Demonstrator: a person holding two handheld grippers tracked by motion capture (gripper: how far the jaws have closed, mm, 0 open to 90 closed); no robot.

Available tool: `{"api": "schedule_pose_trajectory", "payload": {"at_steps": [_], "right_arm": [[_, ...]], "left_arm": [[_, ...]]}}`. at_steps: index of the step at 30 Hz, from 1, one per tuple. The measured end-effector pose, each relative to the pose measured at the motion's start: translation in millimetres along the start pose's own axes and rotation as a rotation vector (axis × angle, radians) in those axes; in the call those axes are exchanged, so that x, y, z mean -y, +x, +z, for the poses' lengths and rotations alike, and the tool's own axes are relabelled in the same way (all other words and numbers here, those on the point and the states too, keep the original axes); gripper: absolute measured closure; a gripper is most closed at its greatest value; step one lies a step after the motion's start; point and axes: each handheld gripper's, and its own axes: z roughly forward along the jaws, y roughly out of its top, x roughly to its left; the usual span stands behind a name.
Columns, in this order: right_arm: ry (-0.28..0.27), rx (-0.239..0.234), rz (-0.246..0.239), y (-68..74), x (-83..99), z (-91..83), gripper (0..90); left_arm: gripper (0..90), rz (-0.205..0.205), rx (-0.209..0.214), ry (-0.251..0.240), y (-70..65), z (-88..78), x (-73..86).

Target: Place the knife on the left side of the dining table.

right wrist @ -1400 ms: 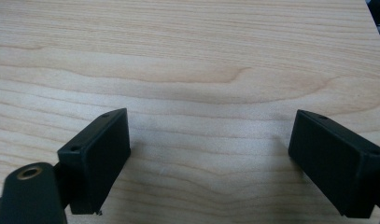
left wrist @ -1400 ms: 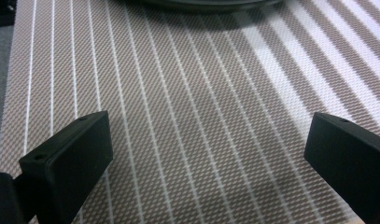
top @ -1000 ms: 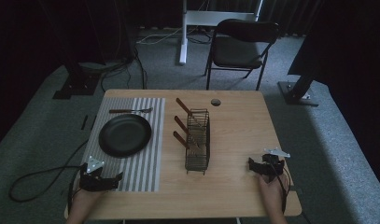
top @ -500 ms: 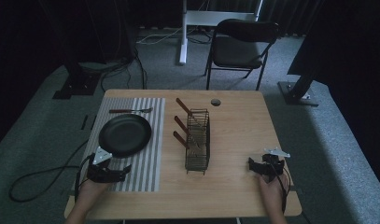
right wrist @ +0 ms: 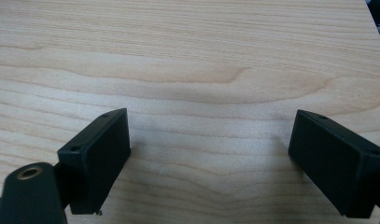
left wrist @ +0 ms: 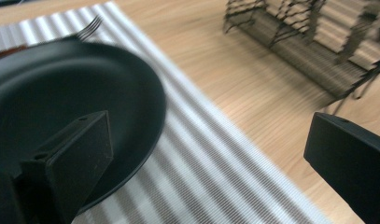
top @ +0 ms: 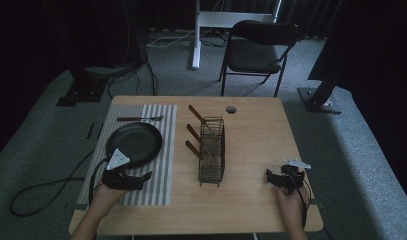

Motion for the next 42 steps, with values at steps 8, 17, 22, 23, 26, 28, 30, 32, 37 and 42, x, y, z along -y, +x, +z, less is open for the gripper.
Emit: {"api": "schedule_pose_trajectory", "payload": {"at_steps": [8, 17, 22, 23, 26, 28, 30, 32, 37, 42], "right_arm": [[-0.002, 0.000, 0.000, 0.0, 0.0, 0.1, 11.7], [-0.001, 0.000, 0.000, 0.0, 0.1, 0.1, 11.7], [-0.001, 0.000, 0.000, 0.0, 0.1, 0.1, 11.7], [-0.001, 0.000, 0.000, 0.0, 0.1, 0.1, 11.7], [-0.001, 0.000, 0.000, 0.0, 0.1, 0.1, 11.7], [-0.001, 0.000, 0.000, 0.0, 0.1, 0.1, 11.7], [-0.002, 0.000, -0.001, -0.1, 0.1, 0.1, 11.7], [-0.001, 0.000, 0.000, -0.1, 0.1, 0.1, 11.7], [-0.001, 0.000, 0.000, 0.0, 0.1, 0.1, 11.7], [-0.001, 0.000, 0.000, 0.0, 0.0, 0.1, 11.7]], "left_arm": [[1.7, 0.055, 0.067, -0.042, -16.3, -1.7, -18.3], [1.7, 0.091, 0.133, -0.086, -28.9, 1.4, -38.9], [1.7, 0.113, 0.169, -0.097, -36.0, 6.9, -48.0], [1.7, 0.113, 0.169, -0.097, -36.0, 6.9, -48.0], [1.7, 0.127, 0.178, -0.103, -41.7, 11.8, -53.6], [1.7, 0.129, 0.188, -0.104, -43.0, 13.0, -55.0], [1.7, 0.133, 0.199, -0.112, -45.6, 15.5, -58.2], [1.7, 0.133, 0.199, -0.112, -45.6, 15.5, -58.2], [1.8, 0.153, 0.234, -0.136, -55.1, 20.6, -68.8], [1.9, 0.175, 0.260, -0.143, -62.7, 25.5, -80.0]]}}
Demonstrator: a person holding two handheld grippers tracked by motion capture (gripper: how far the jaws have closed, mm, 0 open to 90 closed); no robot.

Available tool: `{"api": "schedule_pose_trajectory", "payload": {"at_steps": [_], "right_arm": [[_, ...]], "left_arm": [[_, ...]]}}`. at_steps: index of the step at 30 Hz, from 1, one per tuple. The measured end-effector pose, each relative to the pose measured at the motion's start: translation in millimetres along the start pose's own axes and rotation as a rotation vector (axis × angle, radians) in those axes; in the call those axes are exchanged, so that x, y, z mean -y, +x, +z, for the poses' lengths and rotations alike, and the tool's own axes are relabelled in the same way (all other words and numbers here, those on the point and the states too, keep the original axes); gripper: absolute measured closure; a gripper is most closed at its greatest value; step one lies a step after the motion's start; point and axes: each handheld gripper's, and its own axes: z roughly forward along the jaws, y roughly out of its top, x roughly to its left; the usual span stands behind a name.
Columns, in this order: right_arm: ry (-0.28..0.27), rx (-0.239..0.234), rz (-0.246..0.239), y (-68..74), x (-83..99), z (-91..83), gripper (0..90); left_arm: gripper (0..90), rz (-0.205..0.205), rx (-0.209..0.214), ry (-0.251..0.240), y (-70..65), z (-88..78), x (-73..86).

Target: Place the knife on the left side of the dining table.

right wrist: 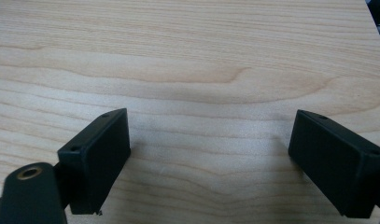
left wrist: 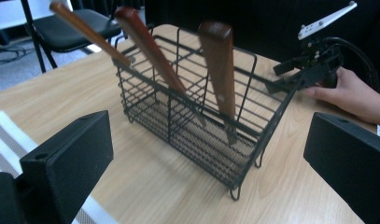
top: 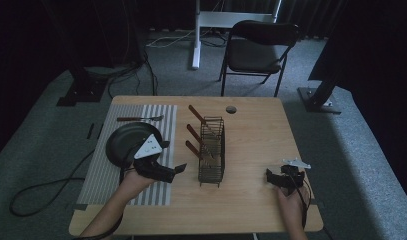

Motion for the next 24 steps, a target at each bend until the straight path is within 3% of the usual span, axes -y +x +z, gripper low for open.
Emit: {"api": "schedule_pose_trajectory", "payload": {"at_steps": [13, 17, 20, 21, 22, 24], "right_arm": [[0.000, 0.000, 0.000, 0.0, 0.0, 0.0, 11.8], [0.000, 0.000, 0.001, 0.0, 0.0, -0.1, 11.8], [0.000, 0.000, 0.002, 0.1, 0.0, -0.1, 11.8], [0.000, 0.000, 0.002, 0.1, 0.0, -0.1, 11.8], [0.000, 0.000, 0.002, 0.1, 0.0, -0.1, 11.8], [0.000, 0.000, 0.002, 0.1, 0.0, -0.1, 11.8]], "left_arm": [[7.2, 0.040, 0.059, -0.006, -1.4, 18.7, -22.5], [18.3, 0.052, 0.086, -0.002, 0.5, 23.7, -26.4], [31.5, 0.056, 0.088, -0.004, 1.5, 24.8, -26.8], [31.5, 0.052, 0.092, -0.016, 2.8, 24.8, -26.5], [41.0, 0.050, 0.099, -0.018, 3.5, 24.7, -26.3], [49.1, 0.053, 0.105, -0.022, 4.2, 24.8, -25.7]]}}
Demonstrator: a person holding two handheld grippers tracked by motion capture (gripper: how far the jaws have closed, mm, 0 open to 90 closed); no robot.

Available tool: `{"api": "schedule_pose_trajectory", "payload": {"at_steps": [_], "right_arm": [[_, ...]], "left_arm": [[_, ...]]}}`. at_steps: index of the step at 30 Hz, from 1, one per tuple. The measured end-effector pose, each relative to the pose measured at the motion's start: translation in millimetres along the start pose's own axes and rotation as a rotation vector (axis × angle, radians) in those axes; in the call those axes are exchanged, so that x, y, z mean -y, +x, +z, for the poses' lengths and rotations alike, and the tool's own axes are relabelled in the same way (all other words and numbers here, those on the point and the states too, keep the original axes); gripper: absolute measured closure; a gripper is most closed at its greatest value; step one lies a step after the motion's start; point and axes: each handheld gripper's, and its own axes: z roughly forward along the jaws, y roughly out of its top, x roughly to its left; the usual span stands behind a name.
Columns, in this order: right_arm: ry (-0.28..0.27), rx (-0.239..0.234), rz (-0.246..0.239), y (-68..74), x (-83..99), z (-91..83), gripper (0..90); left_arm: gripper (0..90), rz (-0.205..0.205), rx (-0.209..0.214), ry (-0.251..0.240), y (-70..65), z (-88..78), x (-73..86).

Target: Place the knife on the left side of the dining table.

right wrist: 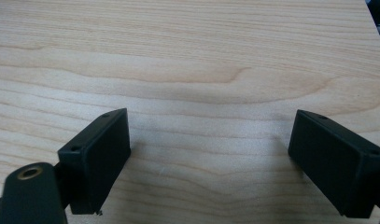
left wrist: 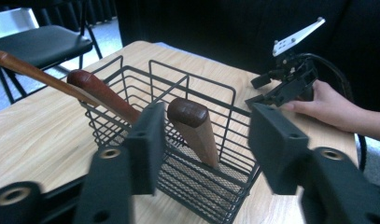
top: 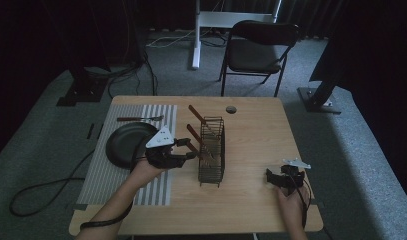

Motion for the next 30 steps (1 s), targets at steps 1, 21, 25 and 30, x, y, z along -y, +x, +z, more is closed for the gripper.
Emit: {"api": "schedule_pose_trajectory", "payload": {"at_steps": [1, 21, 25, 30], "right_arm": [[0.000, 0.000, 0.000, 0.0, 0.0, 0.0, 11.8], [0.000, 0.000, -0.001, -0.1, 0.0, 0.0, 11.8], [0.000, 0.000, -0.001, -0.1, 0.0, 0.0, 11.8], [0.001, 0.000, -0.002, -0.2, 0.0, -0.1, 11.8]], "left_arm": [[53.3, 0.000, 0.002, 0.001, 0.4, 0.3, 0.3], [75.2, -0.044, 0.077, -0.011, -1.8, 1.9, -3.0], [75.3, -0.050, 0.066, -0.026, -1.3, -0.9, -4.4], [75.3, -0.069, 0.072, -0.053, 1.1, -9.2, -8.3]]}}
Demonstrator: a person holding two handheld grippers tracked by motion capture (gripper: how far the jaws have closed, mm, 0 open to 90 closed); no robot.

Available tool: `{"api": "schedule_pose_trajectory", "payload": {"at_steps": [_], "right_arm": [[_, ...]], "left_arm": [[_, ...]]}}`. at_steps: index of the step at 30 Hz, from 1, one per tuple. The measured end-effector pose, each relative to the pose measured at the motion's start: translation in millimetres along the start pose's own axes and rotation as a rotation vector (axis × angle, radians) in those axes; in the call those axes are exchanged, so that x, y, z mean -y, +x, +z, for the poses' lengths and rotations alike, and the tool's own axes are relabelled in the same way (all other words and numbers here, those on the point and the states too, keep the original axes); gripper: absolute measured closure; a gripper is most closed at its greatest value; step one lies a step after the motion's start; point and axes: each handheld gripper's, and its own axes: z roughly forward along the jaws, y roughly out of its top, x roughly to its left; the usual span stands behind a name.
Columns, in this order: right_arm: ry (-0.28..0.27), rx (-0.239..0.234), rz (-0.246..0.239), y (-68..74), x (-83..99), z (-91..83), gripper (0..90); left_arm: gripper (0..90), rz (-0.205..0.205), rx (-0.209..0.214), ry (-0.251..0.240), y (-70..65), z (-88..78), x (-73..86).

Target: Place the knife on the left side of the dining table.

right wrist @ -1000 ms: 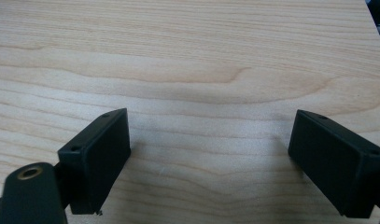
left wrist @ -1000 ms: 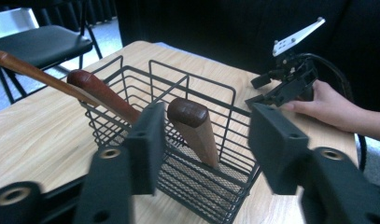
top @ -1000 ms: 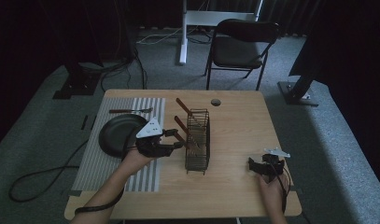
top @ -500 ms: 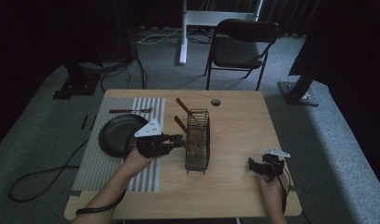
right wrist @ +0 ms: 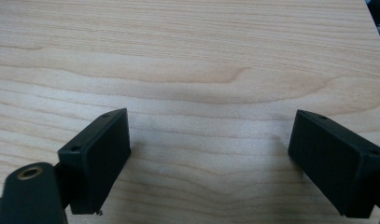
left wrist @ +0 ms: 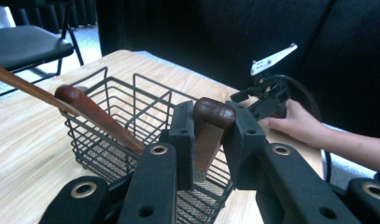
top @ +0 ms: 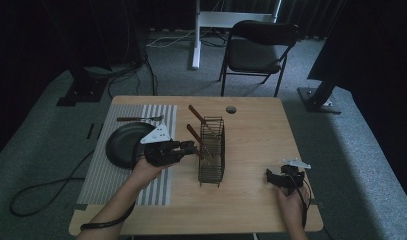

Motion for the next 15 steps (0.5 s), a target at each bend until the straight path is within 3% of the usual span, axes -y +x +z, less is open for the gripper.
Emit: {"api": "schedule_pose_trajectory", "payload": {"at_steps": [15], "right_arm": [[0.000, 0.000, 0.001, 0.1, 0.0, 0.0, 11.8]], "left_arm": [[75.3, 0.019, -0.013, -0.070, -6.9, -30.2, -21.1]]}}
